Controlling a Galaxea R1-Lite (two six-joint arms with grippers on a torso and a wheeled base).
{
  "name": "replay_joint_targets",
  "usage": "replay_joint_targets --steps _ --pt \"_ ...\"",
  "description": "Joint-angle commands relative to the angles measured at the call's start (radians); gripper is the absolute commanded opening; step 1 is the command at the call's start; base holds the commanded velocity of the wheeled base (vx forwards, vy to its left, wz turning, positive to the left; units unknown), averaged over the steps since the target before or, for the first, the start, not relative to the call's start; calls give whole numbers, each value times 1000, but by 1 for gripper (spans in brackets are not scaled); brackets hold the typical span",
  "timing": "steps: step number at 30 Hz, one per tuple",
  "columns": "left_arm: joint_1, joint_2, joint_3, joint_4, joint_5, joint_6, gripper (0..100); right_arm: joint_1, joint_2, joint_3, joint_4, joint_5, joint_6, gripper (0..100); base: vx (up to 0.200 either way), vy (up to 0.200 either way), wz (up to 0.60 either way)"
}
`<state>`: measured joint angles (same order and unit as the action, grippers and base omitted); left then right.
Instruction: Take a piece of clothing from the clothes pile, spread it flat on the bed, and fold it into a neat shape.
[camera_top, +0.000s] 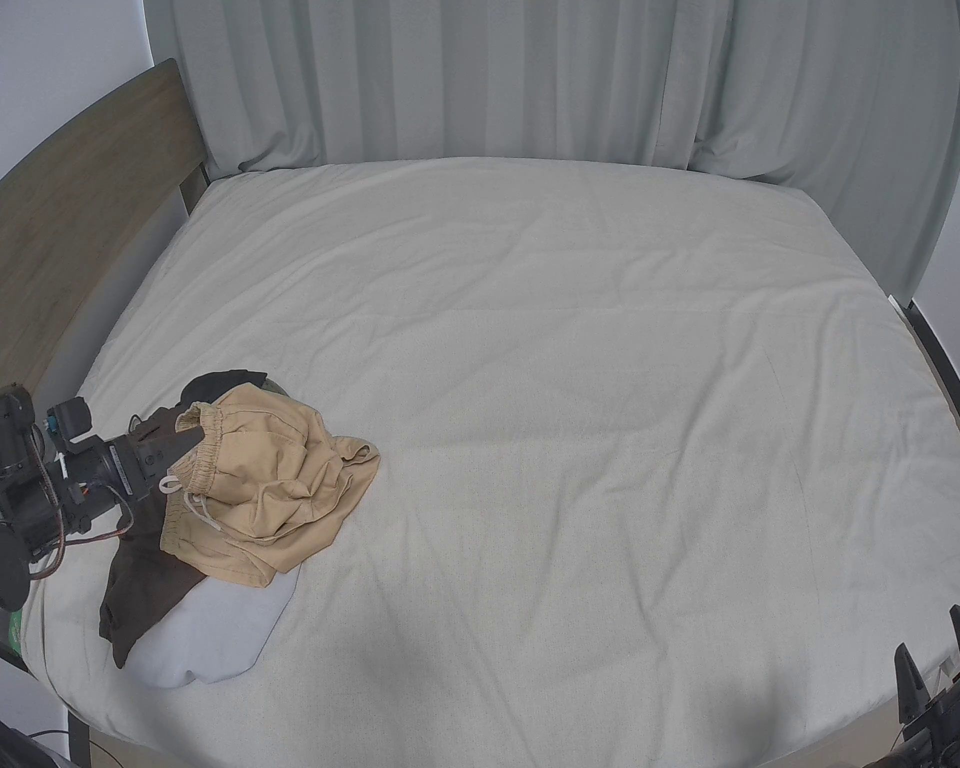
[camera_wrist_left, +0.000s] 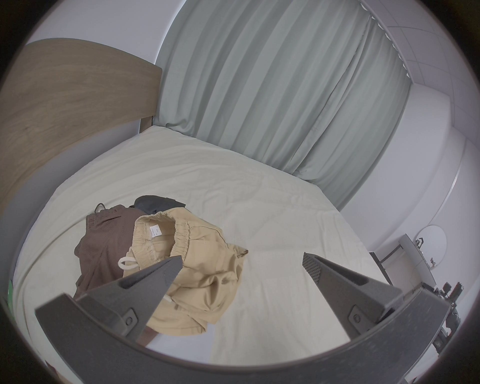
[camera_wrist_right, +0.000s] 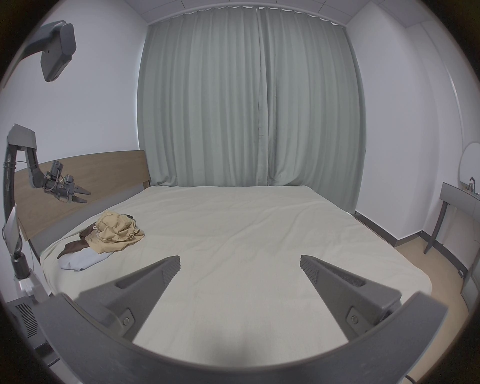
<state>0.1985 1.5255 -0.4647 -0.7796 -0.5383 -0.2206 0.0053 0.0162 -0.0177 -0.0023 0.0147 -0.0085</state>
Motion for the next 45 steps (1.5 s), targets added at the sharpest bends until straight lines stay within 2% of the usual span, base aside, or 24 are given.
replay_joint_targets --steps 1,7,25,45 --pt "6 147 -55 -43 1 -2 100 1 -16 18 -1 1 -1 100 0 0 0" --pt "4 235 -121 -95 0 -8 100 1 -16 18 -1 1 -1 100 0 0 0" --pt "6 400 -269 -95 6 -11 100 1 -16 18 -1 1 1 100 0 0 0" --pt "9 487 -324 -106 12 -11 100 1 -16 18 -1 1 1 100 0 0 0"
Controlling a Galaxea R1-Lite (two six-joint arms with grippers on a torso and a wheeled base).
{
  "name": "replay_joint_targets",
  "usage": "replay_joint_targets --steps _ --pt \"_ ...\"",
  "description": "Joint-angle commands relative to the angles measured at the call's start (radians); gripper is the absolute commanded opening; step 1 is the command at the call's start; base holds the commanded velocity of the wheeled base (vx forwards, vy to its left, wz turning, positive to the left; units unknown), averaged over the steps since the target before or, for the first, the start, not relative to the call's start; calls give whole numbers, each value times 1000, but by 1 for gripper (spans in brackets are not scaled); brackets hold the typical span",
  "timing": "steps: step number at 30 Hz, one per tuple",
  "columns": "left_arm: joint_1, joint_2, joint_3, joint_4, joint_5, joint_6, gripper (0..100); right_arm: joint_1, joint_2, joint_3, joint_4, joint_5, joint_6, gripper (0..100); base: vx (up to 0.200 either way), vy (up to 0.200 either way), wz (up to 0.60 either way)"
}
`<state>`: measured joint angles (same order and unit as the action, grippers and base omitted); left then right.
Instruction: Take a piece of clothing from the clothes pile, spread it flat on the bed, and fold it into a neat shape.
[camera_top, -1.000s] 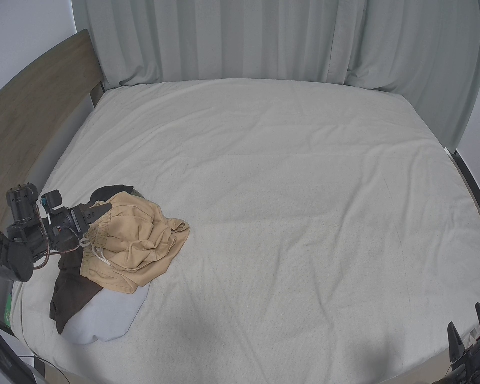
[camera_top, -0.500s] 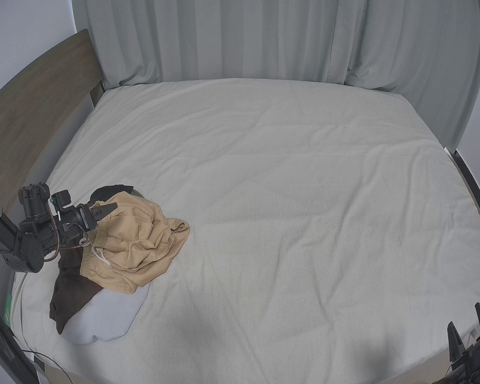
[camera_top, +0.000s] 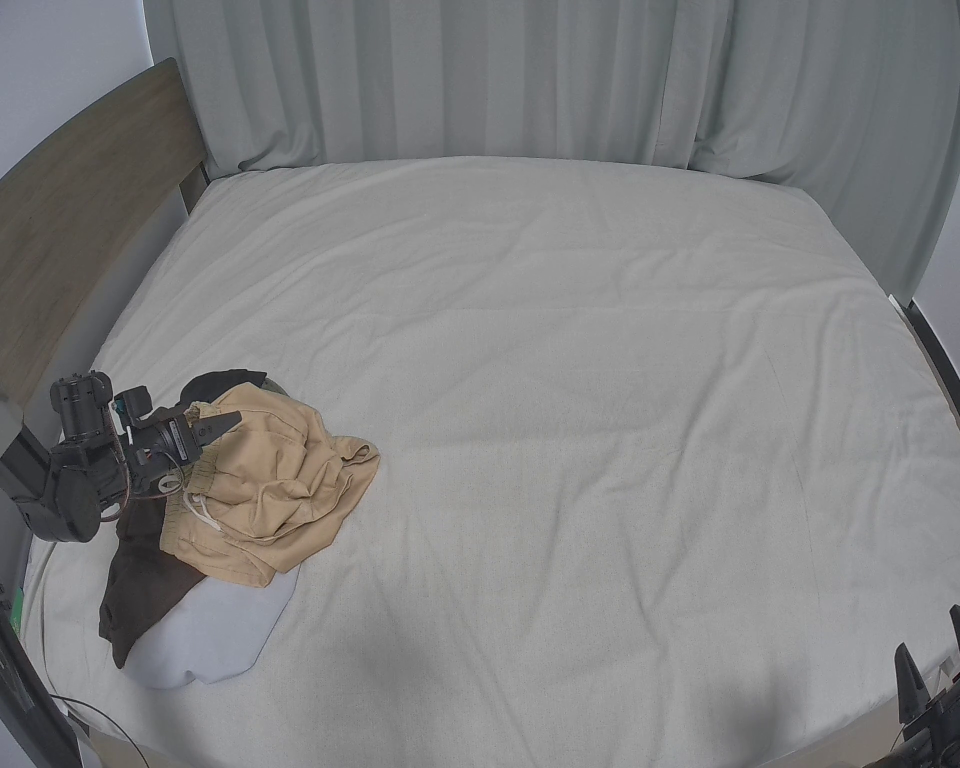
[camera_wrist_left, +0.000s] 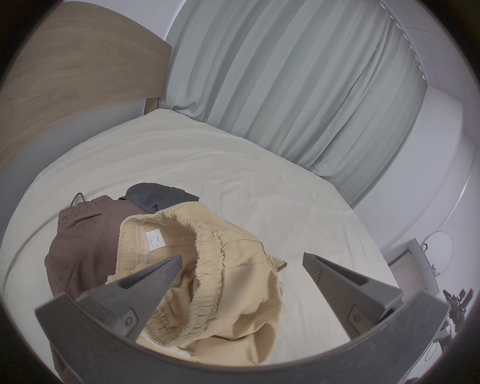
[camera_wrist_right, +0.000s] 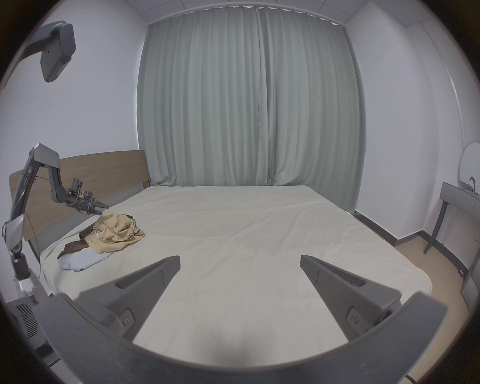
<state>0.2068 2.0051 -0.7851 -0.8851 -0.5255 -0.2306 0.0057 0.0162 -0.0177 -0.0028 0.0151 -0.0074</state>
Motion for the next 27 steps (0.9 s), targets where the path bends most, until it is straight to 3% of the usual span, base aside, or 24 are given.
replay_joint_targets --steps 1,20,27 --pt "-4 7 0 0 -1 -1 100 0 -16 18 0 0 0 100 0 0 0" --pt "-27 38 -6 -8 -1 -16 100 0 -16 18 0 0 1 100 0 0 0" --pt "-47 38 -11 -58 1 -98 100 0 -16 18 0 0 1 100 0 0 0"
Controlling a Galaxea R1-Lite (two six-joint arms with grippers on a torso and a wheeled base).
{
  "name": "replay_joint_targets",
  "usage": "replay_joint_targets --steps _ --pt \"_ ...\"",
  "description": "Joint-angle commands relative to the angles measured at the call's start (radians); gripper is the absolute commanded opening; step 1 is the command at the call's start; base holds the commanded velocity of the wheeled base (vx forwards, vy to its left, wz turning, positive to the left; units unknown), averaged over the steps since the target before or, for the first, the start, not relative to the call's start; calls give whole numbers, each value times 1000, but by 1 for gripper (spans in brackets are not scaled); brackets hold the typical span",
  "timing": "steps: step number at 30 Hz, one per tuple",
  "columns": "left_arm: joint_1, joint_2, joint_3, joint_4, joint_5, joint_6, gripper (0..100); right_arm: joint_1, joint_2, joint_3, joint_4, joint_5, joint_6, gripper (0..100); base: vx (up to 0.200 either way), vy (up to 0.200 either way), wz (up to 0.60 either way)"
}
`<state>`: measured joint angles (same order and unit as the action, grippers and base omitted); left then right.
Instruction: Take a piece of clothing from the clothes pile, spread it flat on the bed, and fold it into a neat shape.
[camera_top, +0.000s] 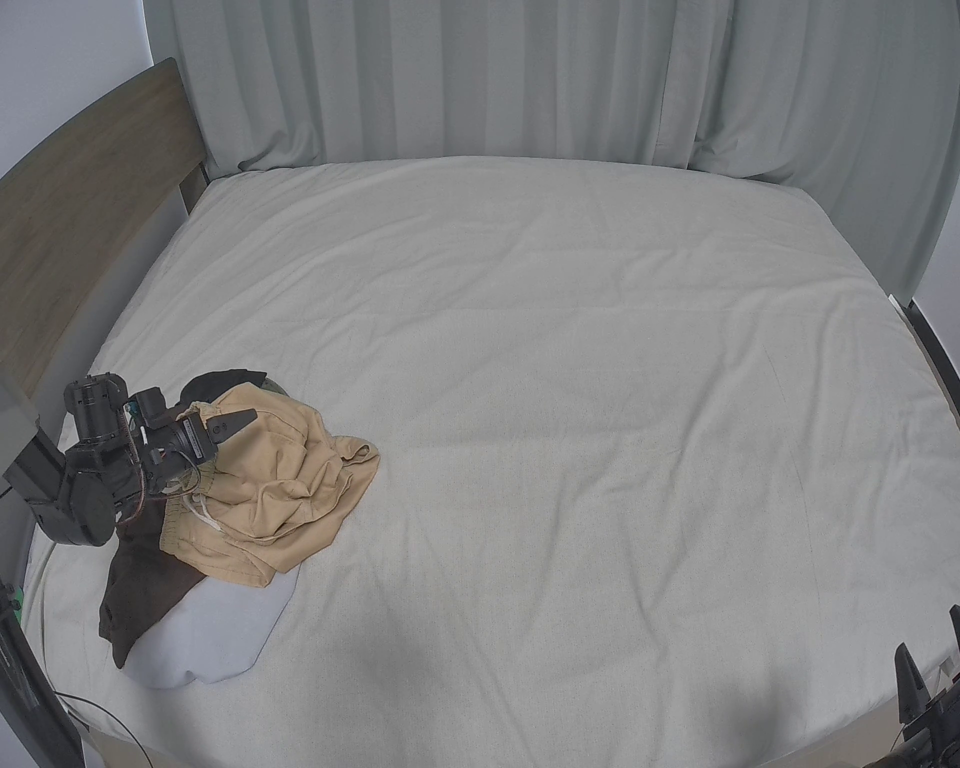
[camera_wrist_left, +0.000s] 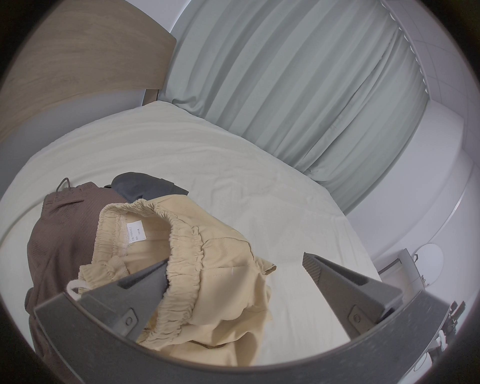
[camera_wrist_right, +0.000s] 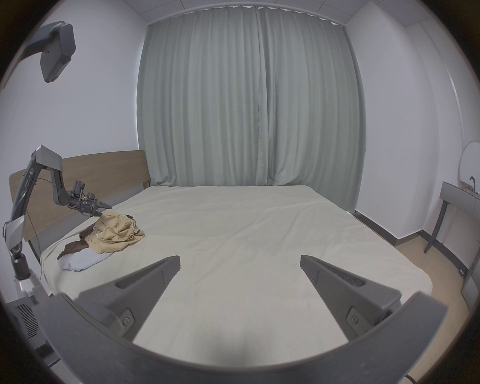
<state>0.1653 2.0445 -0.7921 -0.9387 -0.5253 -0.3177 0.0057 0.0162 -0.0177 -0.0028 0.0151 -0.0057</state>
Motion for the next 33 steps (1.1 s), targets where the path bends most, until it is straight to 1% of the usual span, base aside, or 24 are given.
replay_joint_targets --steps 1,5,6,18,28,32,33 --pt "-6 2 -2 -5 2 -11 100 0 -16 18 0 0 0 100 0 0 0" --pt "-7 10 -4 -6 4 -11 100 0 -16 18 0 0 0 100 0 0 0" --pt "-7 10 -4 -6 4 -11 0 0 -16 18 0 0 0 100 0 0 0" --pt "-3 10 1 -6 -2 -14 0 0 -16 18 0 0 0 100 0 0 0" --pt "-1 -56 76 -8 -15 -14 0 0 -16 18 0 0 0 100 0 0 0" --pt "0 -52 94 -11 -13 -6 0 0 -16 18 0 0 0 100 0 0 0" --pt "0 -47 91 -18 -13 -6 100 0 -16 18 0 0 0 100 0 0 0"
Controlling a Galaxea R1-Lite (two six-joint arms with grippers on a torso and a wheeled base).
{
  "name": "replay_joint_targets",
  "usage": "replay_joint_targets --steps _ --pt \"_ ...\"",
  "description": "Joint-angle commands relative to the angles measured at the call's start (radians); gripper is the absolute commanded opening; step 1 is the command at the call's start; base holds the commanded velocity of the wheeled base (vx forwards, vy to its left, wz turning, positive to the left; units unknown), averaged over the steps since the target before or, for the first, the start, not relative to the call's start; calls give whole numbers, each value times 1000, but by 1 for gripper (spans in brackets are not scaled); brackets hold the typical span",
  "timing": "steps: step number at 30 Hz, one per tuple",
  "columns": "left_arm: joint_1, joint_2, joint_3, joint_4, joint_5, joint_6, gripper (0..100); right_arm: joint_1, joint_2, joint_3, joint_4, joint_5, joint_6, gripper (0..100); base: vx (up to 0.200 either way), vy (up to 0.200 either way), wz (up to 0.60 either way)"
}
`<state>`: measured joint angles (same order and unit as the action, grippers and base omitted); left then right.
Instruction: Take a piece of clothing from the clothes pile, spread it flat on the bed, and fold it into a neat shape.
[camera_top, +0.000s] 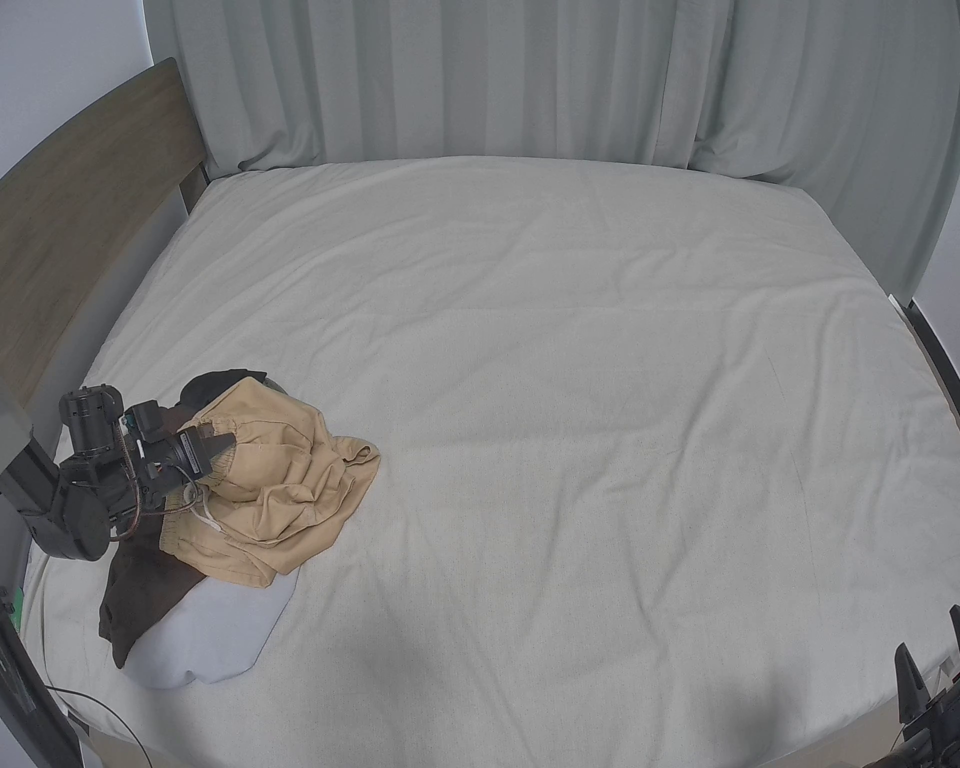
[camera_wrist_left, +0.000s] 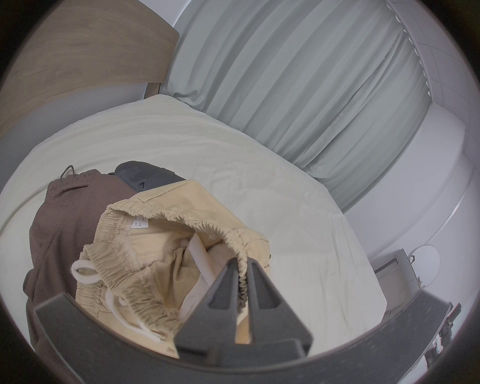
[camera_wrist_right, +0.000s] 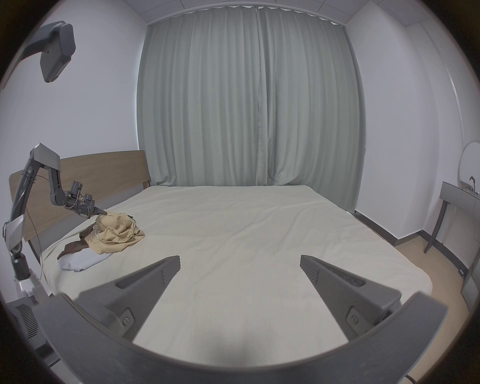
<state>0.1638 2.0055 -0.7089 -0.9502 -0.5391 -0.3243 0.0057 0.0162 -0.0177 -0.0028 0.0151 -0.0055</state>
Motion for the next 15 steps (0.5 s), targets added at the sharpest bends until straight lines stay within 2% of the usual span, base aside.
replay_joint_targets --steps 1,15 --pt "2 -8 8 -9 1 -1 100 0 -16 18 0 0 -1 100 0 0 0" --pt "-47 30 -29 -38 13 -10 100 0 -16 18 0 0 -1 100 0 0 0"
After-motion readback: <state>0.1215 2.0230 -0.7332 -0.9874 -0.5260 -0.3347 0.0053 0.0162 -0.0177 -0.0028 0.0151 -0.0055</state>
